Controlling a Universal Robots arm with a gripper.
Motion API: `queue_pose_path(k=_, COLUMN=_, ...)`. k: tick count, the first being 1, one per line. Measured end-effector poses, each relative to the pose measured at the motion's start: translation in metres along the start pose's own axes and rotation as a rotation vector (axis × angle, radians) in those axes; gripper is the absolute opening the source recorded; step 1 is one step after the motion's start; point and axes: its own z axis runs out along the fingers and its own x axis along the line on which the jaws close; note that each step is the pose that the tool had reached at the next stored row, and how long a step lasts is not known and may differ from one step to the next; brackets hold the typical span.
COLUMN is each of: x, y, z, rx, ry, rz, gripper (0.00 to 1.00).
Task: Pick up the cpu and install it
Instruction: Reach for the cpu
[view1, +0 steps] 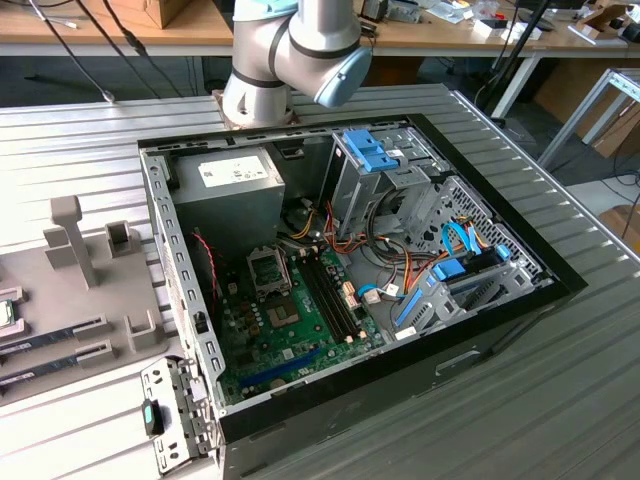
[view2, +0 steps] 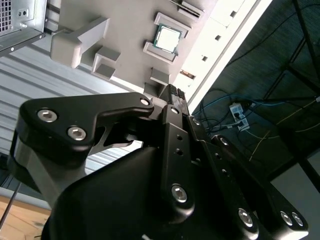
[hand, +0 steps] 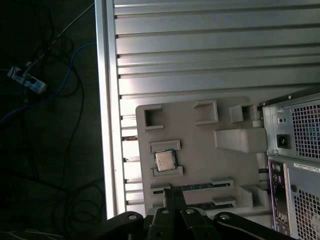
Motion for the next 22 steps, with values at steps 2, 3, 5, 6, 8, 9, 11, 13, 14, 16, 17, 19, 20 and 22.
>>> queue_pose_path(k=2, x=0.0021, y=-0.0001, z=-0.0001, rx=0.0000, ry=0.0000, rz=0.000, gripper=0.11)
queue_pose_path(k=3, x=0.0032, y=-0.0002, z=-0.0001, rx=0.0000, ry=0.0000, rz=0.000, gripper=0.11)
queue_pose_path(k=5, x=0.0061, y=-0.0005, z=-0.0002, rx=0.0000, ry=-0.0001, rz=0.000, gripper=0.11)
queue_pose_path(k=6, x=0.0072, y=-0.0006, z=-0.0002, rx=0.0000, ry=-0.0002, rz=0.000, gripper=0.11)
queue_pose_path(k=8, x=0.0108, y=-0.0008, z=-0.0004, rx=0.0000, ry=-0.0002, rz=0.000, gripper=0.11)
queue_pose_path(k=9, x=0.0118, y=-0.0009, z=-0.0004, rx=0.0000, ry=-0.0001, rz=0.000, gripper=0.11)
queue_pose_path(k=11, x=0.0137, y=-0.0010, z=-0.0005, rx=0.0000, ry=-0.0002, rz=0.000, gripper=0.11)
queue_pose_path(k=13, x=0.0159, y=-0.0012, z=-0.0006, rx=0.0000, ry=-0.0002, rz=0.000, gripper=0.11)
queue_pose_path(k=14, x=0.0168, y=-0.0013, z=-0.0006, rx=0.0000, ry=-0.0002, rz=0.000, gripper=0.11)
queue_pose_path(k=16, x=0.0189, y=-0.0014, z=-0.0006, rx=0.0000, ry=-0.0003, rz=0.000, gripper=0.11)
queue_pose_path(k=17, x=0.0205, y=-0.0015, z=-0.0007, rx=0.0000, ry=-0.0003, rz=0.000, gripper=0.11)
queue_pose_path(k=19, x=0.0224, y=-0.0017, z=-0.0008, rx=0.0000, ry=-0.0003, rz=0.000, gripper=0.11)
queue_pose_path(k=20, x=0.0235, y=-0.0018, z=-0.0008, rx=0.0000, ry=-0.0004, rz=0.000, gripper=0.11)
queue_pose_path(k=22, x=0.0261, y=-0.0020, z=-0.0009, rx=0.0000, ry=-0.0004, rz=0.000, gripper=0.11)
